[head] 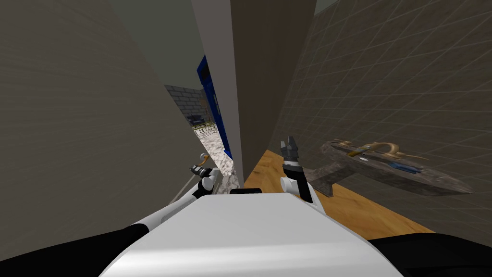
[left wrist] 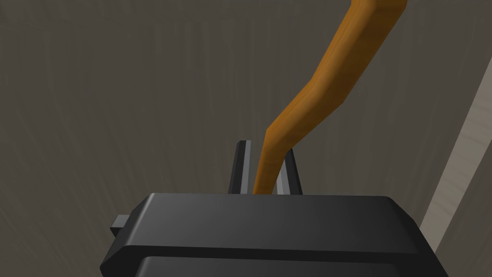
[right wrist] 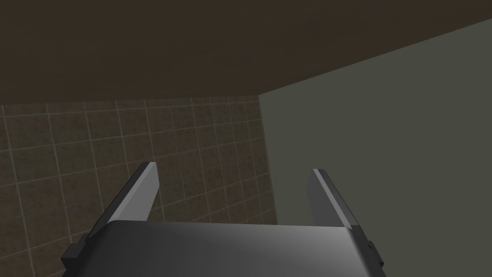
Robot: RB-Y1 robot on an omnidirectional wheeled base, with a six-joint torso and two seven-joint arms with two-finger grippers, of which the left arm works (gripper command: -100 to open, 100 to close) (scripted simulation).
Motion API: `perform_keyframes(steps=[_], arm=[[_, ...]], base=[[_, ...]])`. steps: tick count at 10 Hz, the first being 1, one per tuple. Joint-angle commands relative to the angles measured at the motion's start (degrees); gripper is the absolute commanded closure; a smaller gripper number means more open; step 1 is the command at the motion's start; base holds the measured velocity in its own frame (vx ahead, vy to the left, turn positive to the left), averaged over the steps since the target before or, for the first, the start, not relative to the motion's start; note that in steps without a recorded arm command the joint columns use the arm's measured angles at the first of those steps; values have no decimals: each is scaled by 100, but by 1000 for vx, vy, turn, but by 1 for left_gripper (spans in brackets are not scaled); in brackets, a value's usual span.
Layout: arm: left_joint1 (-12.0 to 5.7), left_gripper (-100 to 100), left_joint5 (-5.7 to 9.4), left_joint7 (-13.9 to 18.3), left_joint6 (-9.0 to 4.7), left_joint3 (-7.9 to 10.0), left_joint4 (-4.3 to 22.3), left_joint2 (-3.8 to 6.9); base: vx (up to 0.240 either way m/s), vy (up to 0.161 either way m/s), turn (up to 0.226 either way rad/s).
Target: Push the door open
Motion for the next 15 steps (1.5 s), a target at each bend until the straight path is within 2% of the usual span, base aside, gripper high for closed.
perform_keyframes(steps=[1, 2, 3, 9, 10, 15], arm=[[97, 100, 17, -93, 77, 34, -286, -84], [97, 100, 17, -93, 77, 34, -359, -84], [85, 100, 51, -108, 21, 81, -354, -82], [85, 100, 51, -108, 21, 81, -354, -82], [73, 100, 85, -123, -34, 127, -350, -79], [73, 100, 85, -123, -34, 127, -350, -79]], base=[[-1, 17, -5], [1, -1, 13], [-3, 13, -36], [-1, 15, -15], [-3, 16, -39], [0, 2, -5]])
